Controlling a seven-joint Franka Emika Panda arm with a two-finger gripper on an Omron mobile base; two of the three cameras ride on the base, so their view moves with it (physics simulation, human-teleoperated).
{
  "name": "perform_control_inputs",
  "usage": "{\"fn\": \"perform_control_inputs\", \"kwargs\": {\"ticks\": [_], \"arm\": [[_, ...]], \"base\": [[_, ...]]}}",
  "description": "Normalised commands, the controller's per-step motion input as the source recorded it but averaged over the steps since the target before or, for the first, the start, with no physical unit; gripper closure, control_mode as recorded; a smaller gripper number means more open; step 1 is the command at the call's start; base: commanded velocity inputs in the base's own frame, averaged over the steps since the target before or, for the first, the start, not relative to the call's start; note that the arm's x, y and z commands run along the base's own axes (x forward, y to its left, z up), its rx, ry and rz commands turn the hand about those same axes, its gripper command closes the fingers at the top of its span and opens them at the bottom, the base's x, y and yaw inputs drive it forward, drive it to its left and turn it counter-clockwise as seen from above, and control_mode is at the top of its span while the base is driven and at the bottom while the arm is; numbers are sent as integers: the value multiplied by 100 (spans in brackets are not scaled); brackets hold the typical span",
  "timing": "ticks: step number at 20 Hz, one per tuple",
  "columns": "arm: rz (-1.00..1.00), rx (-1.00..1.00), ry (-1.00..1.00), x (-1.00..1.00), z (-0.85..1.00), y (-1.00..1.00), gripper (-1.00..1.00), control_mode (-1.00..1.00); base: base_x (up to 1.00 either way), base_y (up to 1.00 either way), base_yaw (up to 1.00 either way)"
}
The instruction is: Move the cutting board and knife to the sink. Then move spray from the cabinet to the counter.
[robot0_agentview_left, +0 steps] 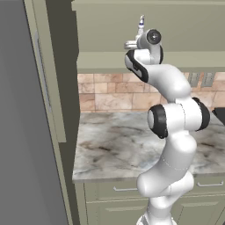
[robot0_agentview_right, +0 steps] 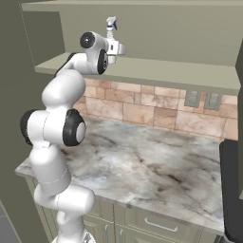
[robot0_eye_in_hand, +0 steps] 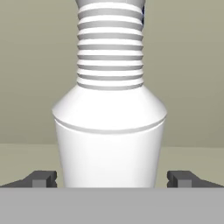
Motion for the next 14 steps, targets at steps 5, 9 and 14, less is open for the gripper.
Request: {"fn": "perform_control_inputs", "kwargs": {"ticks": [5, 9, 14], "arm": [[0, 0, 0, 10, -3, -3, -100, -100], [0, 0, 0, 8, -1, -2, -100, -100], [0, 0, 0, 2, 0, -1, -100, -100]], "base": [[0, 0, 0], [0, 0, 0], [0, 0, 0]]}}
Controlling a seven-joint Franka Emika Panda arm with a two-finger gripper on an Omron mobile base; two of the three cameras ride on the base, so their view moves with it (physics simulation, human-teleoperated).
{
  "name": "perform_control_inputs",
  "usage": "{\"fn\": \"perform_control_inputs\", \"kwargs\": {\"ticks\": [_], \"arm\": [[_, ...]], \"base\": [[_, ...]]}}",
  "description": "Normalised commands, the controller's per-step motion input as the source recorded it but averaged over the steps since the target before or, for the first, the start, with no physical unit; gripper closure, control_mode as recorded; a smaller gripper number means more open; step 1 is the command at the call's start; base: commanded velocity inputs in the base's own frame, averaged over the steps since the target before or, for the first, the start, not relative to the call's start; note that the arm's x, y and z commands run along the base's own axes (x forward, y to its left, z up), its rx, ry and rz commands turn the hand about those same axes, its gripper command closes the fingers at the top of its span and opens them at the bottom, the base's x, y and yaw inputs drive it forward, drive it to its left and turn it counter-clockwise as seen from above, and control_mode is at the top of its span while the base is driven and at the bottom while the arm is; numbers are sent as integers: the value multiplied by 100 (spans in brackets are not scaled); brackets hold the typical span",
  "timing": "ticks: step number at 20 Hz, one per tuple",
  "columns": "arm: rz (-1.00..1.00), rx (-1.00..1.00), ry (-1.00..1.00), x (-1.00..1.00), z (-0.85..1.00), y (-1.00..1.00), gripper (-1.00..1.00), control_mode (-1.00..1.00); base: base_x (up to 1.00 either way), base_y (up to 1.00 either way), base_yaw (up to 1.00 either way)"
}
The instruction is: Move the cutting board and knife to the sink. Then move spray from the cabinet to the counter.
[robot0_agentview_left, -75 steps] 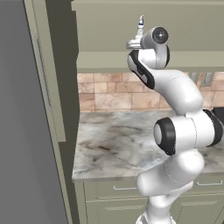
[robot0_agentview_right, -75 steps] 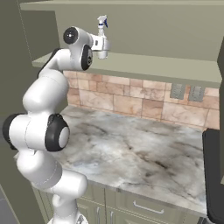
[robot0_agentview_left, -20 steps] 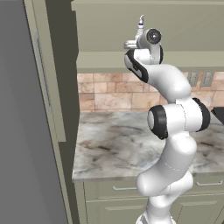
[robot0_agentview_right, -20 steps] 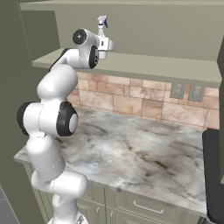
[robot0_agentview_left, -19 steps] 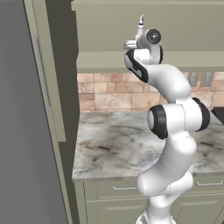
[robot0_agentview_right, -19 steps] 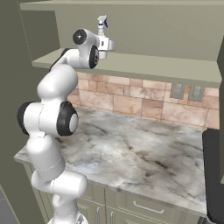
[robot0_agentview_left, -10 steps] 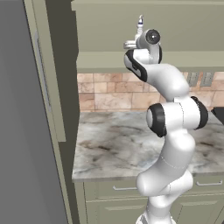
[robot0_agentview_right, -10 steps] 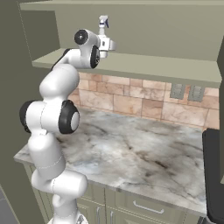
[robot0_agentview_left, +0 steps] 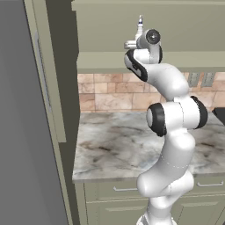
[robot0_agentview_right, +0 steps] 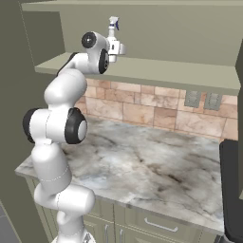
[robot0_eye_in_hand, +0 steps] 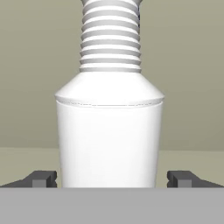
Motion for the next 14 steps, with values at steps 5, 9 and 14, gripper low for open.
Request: {"fn": "perform_control_inputs", "kwargs": {"ticks": [5, 9, 14], "arm": [[0, 0, 0, 0, 0, 0, 100, -100], [0, 0, 0, 0, 0, -2, 100, -100], [0, 0, 0, 0, 0, -2, 100, -100]], "base": [[0, 0, 0], [0, 0, 0], [0, 0, 0]]}}
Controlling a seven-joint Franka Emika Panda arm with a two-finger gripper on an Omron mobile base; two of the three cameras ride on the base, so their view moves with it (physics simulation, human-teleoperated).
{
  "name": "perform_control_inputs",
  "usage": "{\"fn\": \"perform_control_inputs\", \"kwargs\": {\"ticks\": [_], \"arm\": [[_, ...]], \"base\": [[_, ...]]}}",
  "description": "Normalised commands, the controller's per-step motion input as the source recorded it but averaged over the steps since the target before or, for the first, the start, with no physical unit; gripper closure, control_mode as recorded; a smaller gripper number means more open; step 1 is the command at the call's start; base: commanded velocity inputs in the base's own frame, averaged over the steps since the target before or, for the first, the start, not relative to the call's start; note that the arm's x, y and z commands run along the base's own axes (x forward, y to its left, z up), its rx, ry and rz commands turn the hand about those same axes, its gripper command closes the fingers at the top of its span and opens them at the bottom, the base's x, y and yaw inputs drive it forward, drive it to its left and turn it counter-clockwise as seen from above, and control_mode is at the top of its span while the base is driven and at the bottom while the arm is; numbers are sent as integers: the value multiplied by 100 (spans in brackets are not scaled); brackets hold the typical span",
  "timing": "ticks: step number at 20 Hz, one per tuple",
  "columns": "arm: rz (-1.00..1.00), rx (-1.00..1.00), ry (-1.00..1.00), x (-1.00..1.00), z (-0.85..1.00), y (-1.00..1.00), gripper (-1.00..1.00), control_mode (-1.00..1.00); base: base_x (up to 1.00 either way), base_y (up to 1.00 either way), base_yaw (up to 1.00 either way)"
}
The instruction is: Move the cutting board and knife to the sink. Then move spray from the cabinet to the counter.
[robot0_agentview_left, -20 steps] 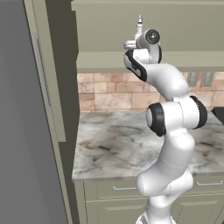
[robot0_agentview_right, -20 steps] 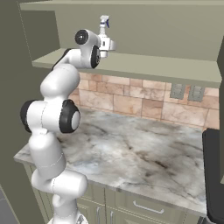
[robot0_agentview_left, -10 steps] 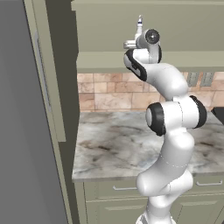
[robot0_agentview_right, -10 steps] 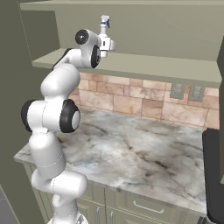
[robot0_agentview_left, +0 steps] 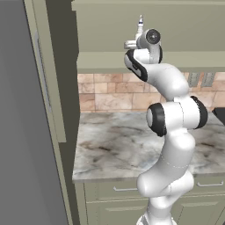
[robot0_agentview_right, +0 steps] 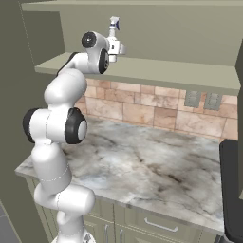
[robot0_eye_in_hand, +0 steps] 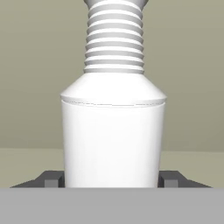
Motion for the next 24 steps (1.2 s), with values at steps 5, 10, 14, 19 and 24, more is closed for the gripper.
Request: {"fn": "perform_control_inputs", "kwargs": {"ticks": [5, 10, 14, 19, 24], "arm": [[0, 0, 0, 0, 0, -1, 100, -100], [0, 2, -1, 0, 2, 0, 100, -100], [0, 5, -3, 1, 7, 0, 100, -100], [0, 5, -2, 0, 6, 0, 100, -100], [0, 3, -1, 0, 5, 0, 100, -100]], "base": [[0, 0, 0], [0, 0, 0], [0, 0, 0], [0, 0, 0], [0, 0, 0]]}}
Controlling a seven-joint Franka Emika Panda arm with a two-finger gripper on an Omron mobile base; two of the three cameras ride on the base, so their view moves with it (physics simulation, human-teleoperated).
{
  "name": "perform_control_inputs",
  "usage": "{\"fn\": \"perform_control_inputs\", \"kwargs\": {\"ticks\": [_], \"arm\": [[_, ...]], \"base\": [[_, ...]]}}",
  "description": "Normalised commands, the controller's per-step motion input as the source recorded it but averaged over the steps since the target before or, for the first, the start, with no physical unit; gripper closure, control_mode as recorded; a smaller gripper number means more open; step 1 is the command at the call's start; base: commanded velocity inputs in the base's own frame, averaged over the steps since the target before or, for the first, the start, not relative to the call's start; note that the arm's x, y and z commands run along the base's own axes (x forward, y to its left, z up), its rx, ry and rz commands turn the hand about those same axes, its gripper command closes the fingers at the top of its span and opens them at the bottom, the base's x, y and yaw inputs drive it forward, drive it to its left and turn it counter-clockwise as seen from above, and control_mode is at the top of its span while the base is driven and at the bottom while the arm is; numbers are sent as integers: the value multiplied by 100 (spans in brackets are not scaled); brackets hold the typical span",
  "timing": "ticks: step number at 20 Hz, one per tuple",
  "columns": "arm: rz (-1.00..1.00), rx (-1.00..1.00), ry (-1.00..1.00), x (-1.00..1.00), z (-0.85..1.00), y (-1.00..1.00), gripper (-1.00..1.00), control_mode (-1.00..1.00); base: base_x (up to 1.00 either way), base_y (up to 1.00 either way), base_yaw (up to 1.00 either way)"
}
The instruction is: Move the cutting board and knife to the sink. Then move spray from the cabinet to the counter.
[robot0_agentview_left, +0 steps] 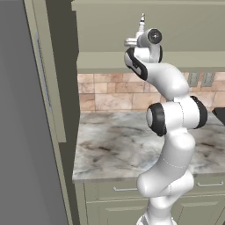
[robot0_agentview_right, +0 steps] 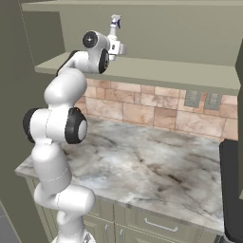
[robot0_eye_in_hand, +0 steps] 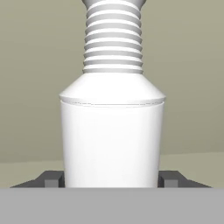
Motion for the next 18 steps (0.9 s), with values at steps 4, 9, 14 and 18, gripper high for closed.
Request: {"fn": "perform_control_inputs", "kwargs": {"ticks": [4, 9, 14, 18], "arm": [[0, 2, -1, -6, 0, 0, 100, -100], [0, 1, -1, -12, 1, 0, 100, -100], [0, 1, 0, -17, 0, 0, 100, -100], [0, 2, 0, -20, 0, 0, 100, -100]], "base": [[0, 0, 0], [0, 0, 0], [0, 0, 0], [0, 0, 0]]}}
